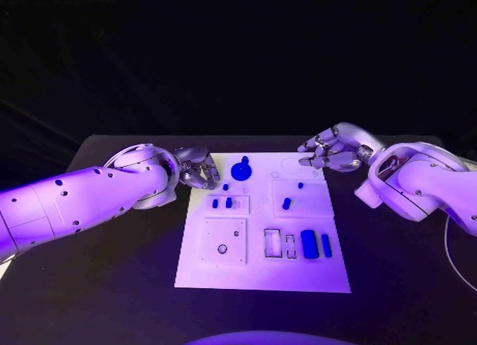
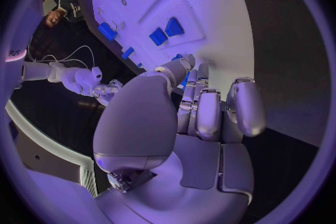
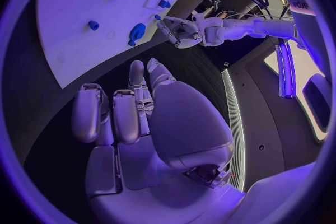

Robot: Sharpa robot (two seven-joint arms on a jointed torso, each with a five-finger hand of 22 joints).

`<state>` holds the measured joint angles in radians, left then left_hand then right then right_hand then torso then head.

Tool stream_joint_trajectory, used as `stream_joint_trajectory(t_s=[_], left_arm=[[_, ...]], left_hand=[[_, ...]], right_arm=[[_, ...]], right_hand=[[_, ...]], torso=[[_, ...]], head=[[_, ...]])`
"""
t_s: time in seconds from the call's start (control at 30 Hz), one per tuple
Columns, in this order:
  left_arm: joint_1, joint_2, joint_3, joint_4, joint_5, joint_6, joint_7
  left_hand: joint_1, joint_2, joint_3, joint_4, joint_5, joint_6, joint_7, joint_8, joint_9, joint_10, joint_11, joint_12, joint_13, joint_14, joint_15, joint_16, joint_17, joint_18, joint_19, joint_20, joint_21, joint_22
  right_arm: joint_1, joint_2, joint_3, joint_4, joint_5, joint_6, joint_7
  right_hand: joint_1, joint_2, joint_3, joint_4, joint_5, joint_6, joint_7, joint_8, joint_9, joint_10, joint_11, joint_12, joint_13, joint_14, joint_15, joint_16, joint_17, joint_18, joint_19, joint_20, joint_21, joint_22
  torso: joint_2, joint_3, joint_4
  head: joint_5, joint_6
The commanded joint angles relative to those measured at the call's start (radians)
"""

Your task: Assemble the parts on the task board

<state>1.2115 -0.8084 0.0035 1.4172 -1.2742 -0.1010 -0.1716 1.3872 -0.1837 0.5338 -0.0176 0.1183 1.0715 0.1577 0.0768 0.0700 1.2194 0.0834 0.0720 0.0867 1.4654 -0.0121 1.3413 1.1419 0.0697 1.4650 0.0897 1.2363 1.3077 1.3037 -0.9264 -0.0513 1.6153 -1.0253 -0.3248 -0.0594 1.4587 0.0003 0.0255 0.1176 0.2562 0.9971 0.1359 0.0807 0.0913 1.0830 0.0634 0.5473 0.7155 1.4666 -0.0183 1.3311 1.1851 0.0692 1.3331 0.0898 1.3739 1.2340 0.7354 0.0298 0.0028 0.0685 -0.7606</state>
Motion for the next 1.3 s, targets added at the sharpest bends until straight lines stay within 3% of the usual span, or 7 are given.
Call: stream_joint_trajectory(t_s=[0.03, 0.17, 0.27, 0.43, 0.53, 0.83, 1.3], left_arm=[[0.002, -0.017, 0.002, 0.012, 0.25, -0.129, 0.12], [0.002, -0.054, 0.0, 0.044, 0.582, -0.245, 0.26], [0.002, -0.076, -0.006, 0.07, 0.792, -0.285, 0.344], [0.001, -0.111, -0.017, 0.12, 1.079, -0.275, 0.459], [0.0, -0.126, -0.023, 0.147, 1.212, -0.239, 0.507], [-0.001, -0.146, -0.028, 0.186, 1.356, -0.184, 0.558], [-0.002, -0.149, -0.029, 0.205, 1.383, -0.166, 0.566]], left_hand=[[0.013, 0.008, 0.009, -0.004, -0.005, 0.013, -0.001, 0.006, 0.002, 0.01, -0.002, 0.01, 0.004, 0.027, 0.007, 0.007, 0.006, 0.007, 0.002, 0.004, -0.025, 0.017], [0.02, 0.024, 0.017, -0.016, -0.007, 0.016, 0.003, 0.006, 0.0, 0.009, 0.001, 0.023, 0.009, -0.029, 0.009, -0.081, -0.134, 0.04, -0.063, 0.005, -0.192, -0.09], [0.018, 0.032, 0.016, -0.021, -0.007, 0.017, 0.005, 0.006, -0.001, 0.002, 0.003, 0.031, 0.012, -0.076, 0.01, -0.151, -0.239, 0.059, -0.111, 0.007, -0.302, -0.16], [0.015, 0.044, 0.004, -0.023, -0.009, 0.028, 0.002, 0.016, 0.001, 0.01, -0.002, 0.052, 0.021, -0.096, 0.008, -0.177, -0.28, 0.066, -0.13, 0.006, -0.339, -0.182], [-0.003, 0.047, -0.015, -0.014, -0.01, 0.027, 0.0, 0.018, 0.0, 0.005, -0.003, 0.06, 0.024, -0.1, 0.009, -0.18, -0.288, 0.067, -0.136, 0.008, -0.353, -0.191], [-0.029, 0.049, -0.054, -0.001, -0.01, 0.018, -0.001, 0.019, -0.001, -0.011, -0.002, 0.073, 0.029, -0.117, 0.011, -0.196, -0.322, 0.075, -0.156, 0.01, -0.405, -0.224], [-0.028, 0.053, -0.062, -0.002, -0.009, 0.017, -0.001, 0.02, -0.001, -0.014, -0.002, 0.079, 0.031, -0.125, 0.011, -0.204, -0.336, 0.078, -0.165, 0.01, -0.429, -0.239]], right_arm=[[-0.001, 0.0, 0.0, -0.011, -0.176, 0.062, -0.041], [-0.001, 0.003, 0.0, -0.015, -0.344, 0.104, -0.084], [-0.001, 0.01, 0.0, -0.015, -0.456, 0.127, -0.115], [-0.007, 0.026, -0.002, -0.014, -0.618, 0.153, -0.167], [-0.011, 0.038, -0.004, -0.018, -0.691, 0.165, -0.194], [-0.03, 0.083, -0.013, -0.04, -0.79, 0.206, -0.221], [-0.059, 0.135, -0.016, -0.067, -0.801, 0.26, -0.202]], right_hand=[[0.026, -0.012, 0.025, -0.006, -0.013, 0.023, 0.012, 0.001, -0.001, -0.023, 0.0, -0.102, -0.095, 0.026, 0.003, -0.013, -0.015, 0.013, -0.01, 0.002, -0.009, -0.009], [0.054, -0.029, 0.065, -0.013, -0.024, 0.047, 0.007, 0.002, -0.001, -0.046, 0.007, -0.233, -0.228, 0.023, 0.01, -0.031, -0.038, 0.016, -0.017, 0.009, -0.02, -0.023], [0.059, -0.042, 0.088, -0.013, -0.031, 0.061, 0.002, 0.001, -0.001, -0.037, 0.009, -0.285, -0.298, 0.022, 0.012, -0.038, -0.047, 0.017, -0.02, 0.013, -0.026, -0.029], [0.061, -0.072, 0.152, -0.009, -0.081, 0.082, -0.008, -0.007, -0.003, -0.001, 0.006, -0.357, -0.436, 0.023, 0.013, -0.053, -0.064, 0.02, -0.024, 0.013, -0.038, -0.041], [0.057, -0.081, 0.174, -0.005, -0.086, 0.09, -0.014, -0.009, -0.004, -0.002, 0.004, -0.375, -0.471, 0.024, 0.008, -0.057, -0.068, 0.02, -0.025, 0.011, -0.04, -0.043], [0.045, -0.105, 0.218, 0.002, -0.107, 0.092, -0.021, -0.014, -0.007, -0.014, 0.001, -0.405, -0.54, 0.023, -0.009, -0.072, -0.084, 0.023, -0.031, -0.005, -0.053, -0.057], [0.042, -0.11, 0.255, 0.0, -0.107, 0.099, -0.024, -0.014, -0.008, -0.019, -0.001, -0.419, -0.587, 0.022, -0.014, -0.086, -0.1, 0.026, -0.04, -0.011, -0.067, -0.073]], torso=[[-0.001, 0.002, -0.0004], [0.0, 0.0018, -0.0003], [0.0, 0.002, -0.0004], [0.001, 0.0001, 0.0001], [0.001, 0.0002, -0.0001], [0.003, 0.0013, -0.0009], [0.003, 0.0012, 0.0015]], head=[[0.0, 0.005], [-0.003, 0.011], [-0.009, 0.017], [-0.027, 0.028], [-0.04, 0.032], [-0.045, 0.034], [-0.046, 0.026]])
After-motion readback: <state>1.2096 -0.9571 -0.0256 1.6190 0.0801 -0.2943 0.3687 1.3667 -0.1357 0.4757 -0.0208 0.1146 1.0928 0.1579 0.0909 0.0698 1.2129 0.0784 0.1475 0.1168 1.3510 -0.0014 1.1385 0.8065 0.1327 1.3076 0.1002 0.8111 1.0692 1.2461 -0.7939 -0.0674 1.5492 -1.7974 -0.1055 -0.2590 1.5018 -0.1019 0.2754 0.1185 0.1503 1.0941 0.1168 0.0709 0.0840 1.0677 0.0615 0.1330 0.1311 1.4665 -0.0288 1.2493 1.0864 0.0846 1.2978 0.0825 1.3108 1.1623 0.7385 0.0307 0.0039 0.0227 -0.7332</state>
